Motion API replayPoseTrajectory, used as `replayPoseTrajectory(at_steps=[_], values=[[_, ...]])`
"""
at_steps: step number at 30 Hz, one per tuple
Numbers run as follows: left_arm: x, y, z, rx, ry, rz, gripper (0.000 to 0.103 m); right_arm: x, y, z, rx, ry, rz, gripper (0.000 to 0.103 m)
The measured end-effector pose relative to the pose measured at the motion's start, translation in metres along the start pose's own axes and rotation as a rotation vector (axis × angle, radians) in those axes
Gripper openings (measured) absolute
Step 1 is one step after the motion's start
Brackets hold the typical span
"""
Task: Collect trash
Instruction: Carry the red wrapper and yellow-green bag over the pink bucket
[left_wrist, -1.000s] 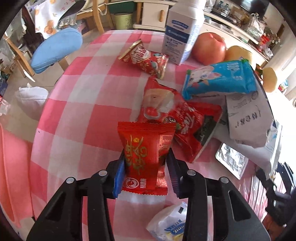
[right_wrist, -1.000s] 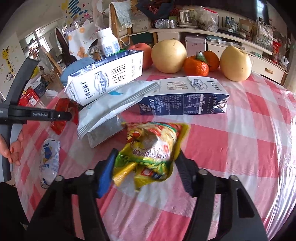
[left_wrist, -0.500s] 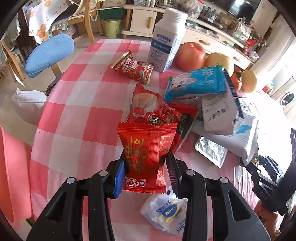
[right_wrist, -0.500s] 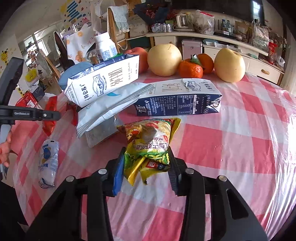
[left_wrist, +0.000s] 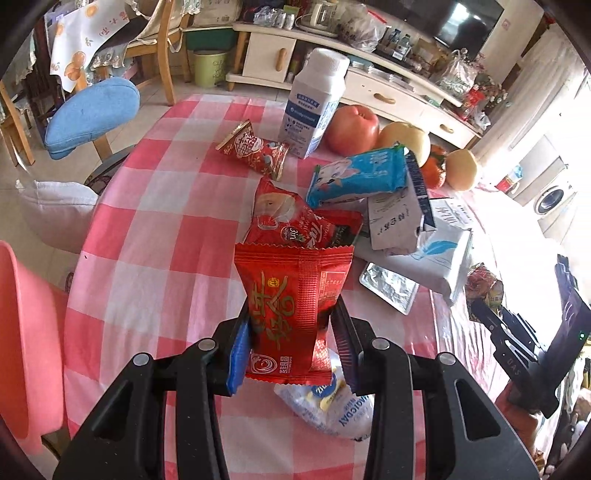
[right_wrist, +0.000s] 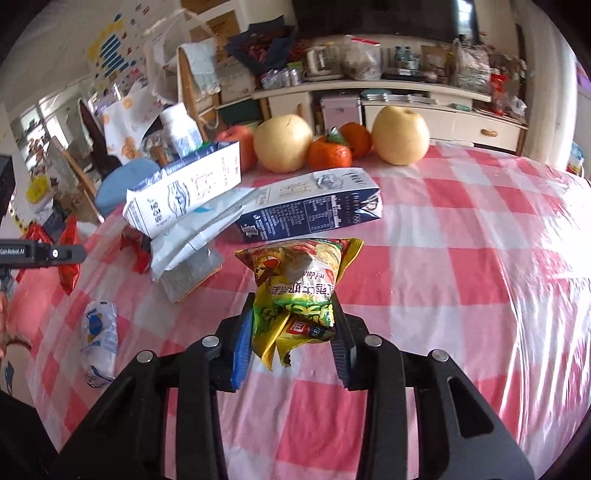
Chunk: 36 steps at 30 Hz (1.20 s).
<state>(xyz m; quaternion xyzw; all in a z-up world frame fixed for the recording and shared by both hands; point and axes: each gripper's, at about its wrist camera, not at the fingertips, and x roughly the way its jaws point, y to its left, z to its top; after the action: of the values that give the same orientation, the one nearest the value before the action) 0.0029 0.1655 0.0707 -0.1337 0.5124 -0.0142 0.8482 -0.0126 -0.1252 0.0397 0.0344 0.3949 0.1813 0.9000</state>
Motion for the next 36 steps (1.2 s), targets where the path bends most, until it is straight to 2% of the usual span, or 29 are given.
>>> replayPoseTrajectory(at_steps=[10, 19, 30, 36], values=[[-0.028, 0.008, -0.009, 0.041, -0.058, 0.003, 0.042, -0.036, 0.024, 0.005, 0.007, -0.074, -0.004, 0.038], [-0.056, 0.040, -0.014, 0.007, -0.116, 0.012, 0.042, -0.055, 0.066, 0.003, -0.030, -0.096, 0.021, 0.038], [-0.097, 0.113, -0.024, -0.128, -0.209, 0.038, 0.042, -0.060, 0.170, 0.005, -0.179, -0.096, 0.151, 0.038], [-0.118, 0.169, -0.033, -0.252, -0.261, 0.069, 0.042, -0.053, 0.248, 0.013, -0.276, -0.090, 0.268, 0.038]])
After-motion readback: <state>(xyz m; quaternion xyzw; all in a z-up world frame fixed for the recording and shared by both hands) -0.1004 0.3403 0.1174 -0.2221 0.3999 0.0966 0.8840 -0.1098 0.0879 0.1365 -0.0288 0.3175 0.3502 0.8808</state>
